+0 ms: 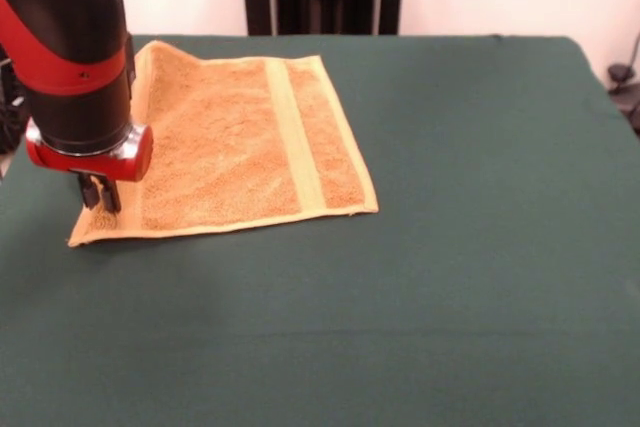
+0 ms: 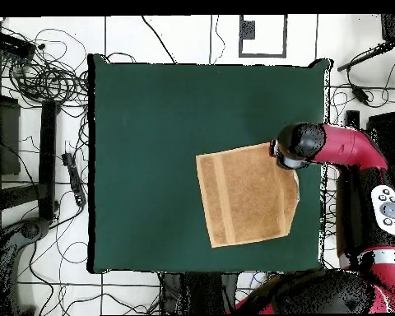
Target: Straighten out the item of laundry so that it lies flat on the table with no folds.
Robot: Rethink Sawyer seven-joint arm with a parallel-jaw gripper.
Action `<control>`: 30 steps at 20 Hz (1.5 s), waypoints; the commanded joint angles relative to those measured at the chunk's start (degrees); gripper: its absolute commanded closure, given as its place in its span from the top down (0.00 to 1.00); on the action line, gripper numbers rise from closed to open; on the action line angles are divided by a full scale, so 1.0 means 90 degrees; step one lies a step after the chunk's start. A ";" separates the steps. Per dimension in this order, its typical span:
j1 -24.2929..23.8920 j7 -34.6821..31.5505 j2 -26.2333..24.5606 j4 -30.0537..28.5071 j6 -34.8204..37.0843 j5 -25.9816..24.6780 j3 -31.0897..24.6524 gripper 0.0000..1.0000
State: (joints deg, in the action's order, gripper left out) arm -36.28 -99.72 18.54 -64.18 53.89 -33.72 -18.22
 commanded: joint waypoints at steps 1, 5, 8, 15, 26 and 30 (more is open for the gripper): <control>0.0292 0.1528 -0.0008 0.0233 0.0520 0.0208 -0.0776 0.00; 0.0284 0.1529 -0.0022 0.0256 0.0523 0.0208 -0.0794 0.00; 0.0278 0.1554 -0.0028 0.0278 0.0539 0.0201 -0.0809 0.00; 0.0285 0.1580 -0.0041 0.0301 0.0552 0.0182 -0.0820 0.00; 0.0212 0.1451 0.0052 0.0011 0.0091 0.0143 -0.0836 0.00; 0.0190 0.1546 0.0098 -0.0126 0.0005 0.0102 -0.0852 0.00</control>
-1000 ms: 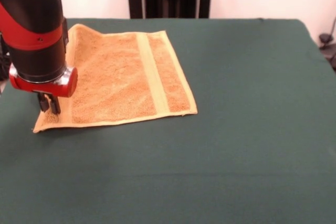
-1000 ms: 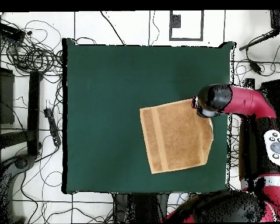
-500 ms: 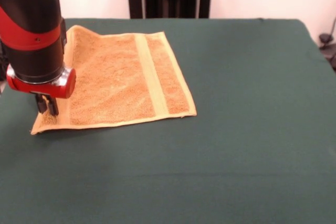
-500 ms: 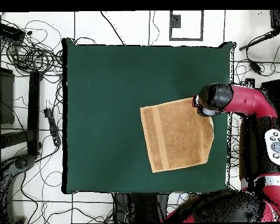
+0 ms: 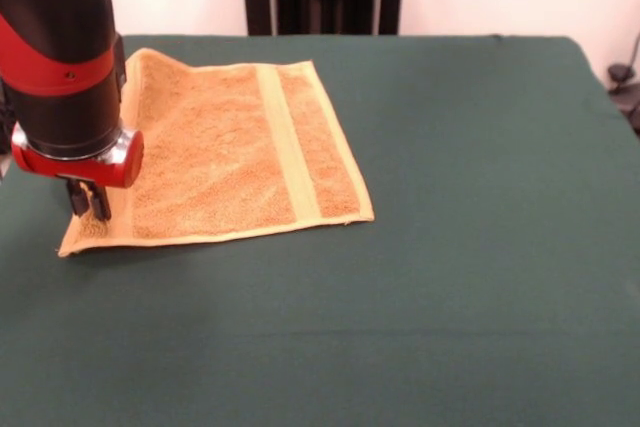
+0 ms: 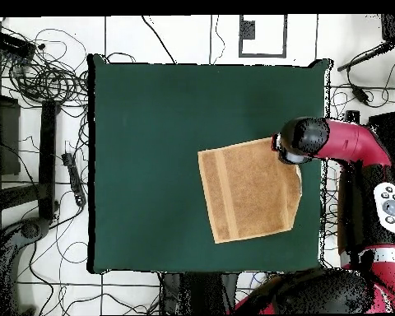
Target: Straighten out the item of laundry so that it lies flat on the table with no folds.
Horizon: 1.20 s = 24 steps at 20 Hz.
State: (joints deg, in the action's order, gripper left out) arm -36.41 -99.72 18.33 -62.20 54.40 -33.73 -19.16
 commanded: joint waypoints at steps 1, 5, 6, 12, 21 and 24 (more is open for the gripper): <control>0.0195 0.1603 0.0138 -0.0385 -0.0077 0.0083 -0.0757 0.00; 0.0193 0.1697 0.0169 -0.0454 -0.0135 0.0031 -0.0775 0.00; 0.0195 0.1686 0.0173 -0.0460 -0.0144 0.0028 -0.0775 0.00; 0.0174 0.1662 0.0235 -0.0594 -0.0318 -0.0031 -0.0766 0.00; 0.0161 0.1343 0.0393 -0.1027 -0.0752 -0.0149 -0.0668 0.00; 0.0129 0.1256 0.0446 -0.1185 -0.0956 -0.0200 -0.0644 0.00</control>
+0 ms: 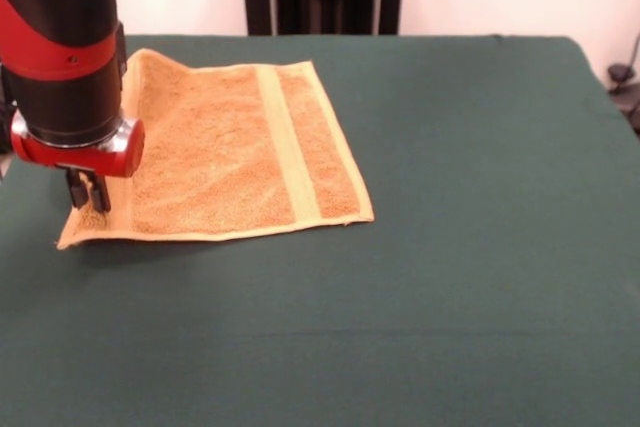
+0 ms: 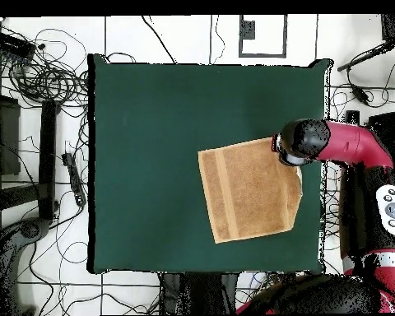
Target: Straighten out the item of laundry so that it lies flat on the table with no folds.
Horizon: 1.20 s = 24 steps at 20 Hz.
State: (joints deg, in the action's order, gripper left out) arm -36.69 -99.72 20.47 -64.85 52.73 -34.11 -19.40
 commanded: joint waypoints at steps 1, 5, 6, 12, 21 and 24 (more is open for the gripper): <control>0.0158 0.1274 0.0218 -0.0904 -0.0777 -0.0173 -0.0613 0.00; 0.0143 0.1198 0.0239 -0.0946 -0.0723 -0.0119 -0.0594 0.00; 0.0191 0.1203 0.0205 -0.0848 -0.0555 -0.0102 -0.0568 0.00; 0.0168 0.1364 0.0214 -0.0852 -0.0583 -0.0155 -0.0624 0.00; 0.0111 0.1509 0.0216 -0.0867 -0.0605 -0.0184 -0.0697 0.00; 0.0108 0.1491 0.0210 -0.0901 -0.0640 -0.0205 -0.0687 0.00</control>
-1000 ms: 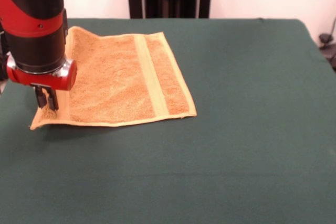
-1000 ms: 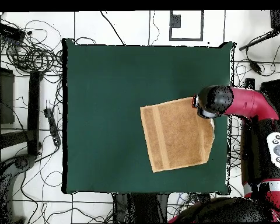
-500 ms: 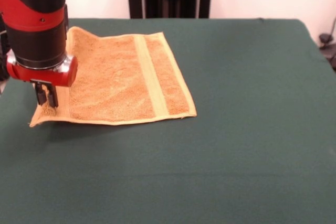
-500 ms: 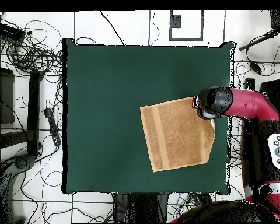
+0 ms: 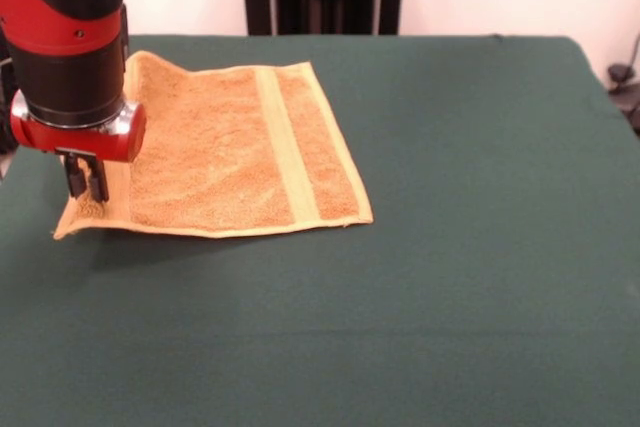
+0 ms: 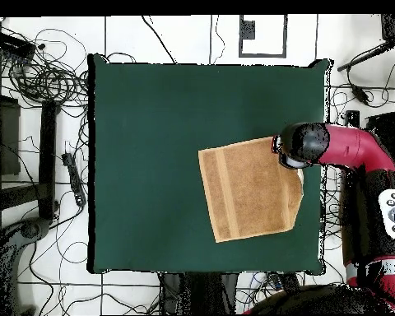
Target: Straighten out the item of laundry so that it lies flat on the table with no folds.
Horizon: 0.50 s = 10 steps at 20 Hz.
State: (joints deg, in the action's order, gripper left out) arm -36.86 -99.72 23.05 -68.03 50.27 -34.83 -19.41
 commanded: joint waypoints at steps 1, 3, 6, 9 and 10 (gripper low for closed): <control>0.0131 0.1490 -0.0084 -0.0542 -0.0365 -0.0129 -0.0685 0.00; 0.0137 0.1500 -0.0093 -0.0538 -0.0368 -0.0146 -0.0682 0.00; 0.0125 0.1508 -0.0105 -0.0545 -0.0390 -0.0151 -0.0694 0.00; 0.0116 0.1536 -0.0103 -0.0544 -0.0390 -0.0157 -0.0705 0.00; 0.0117 0.1554 -0.0107 -0.0543 -0.0346 -0.0150 -0.0702 0.00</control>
State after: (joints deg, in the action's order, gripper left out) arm -36.87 -99.72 23.05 -68.05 50.27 -35.00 -19.42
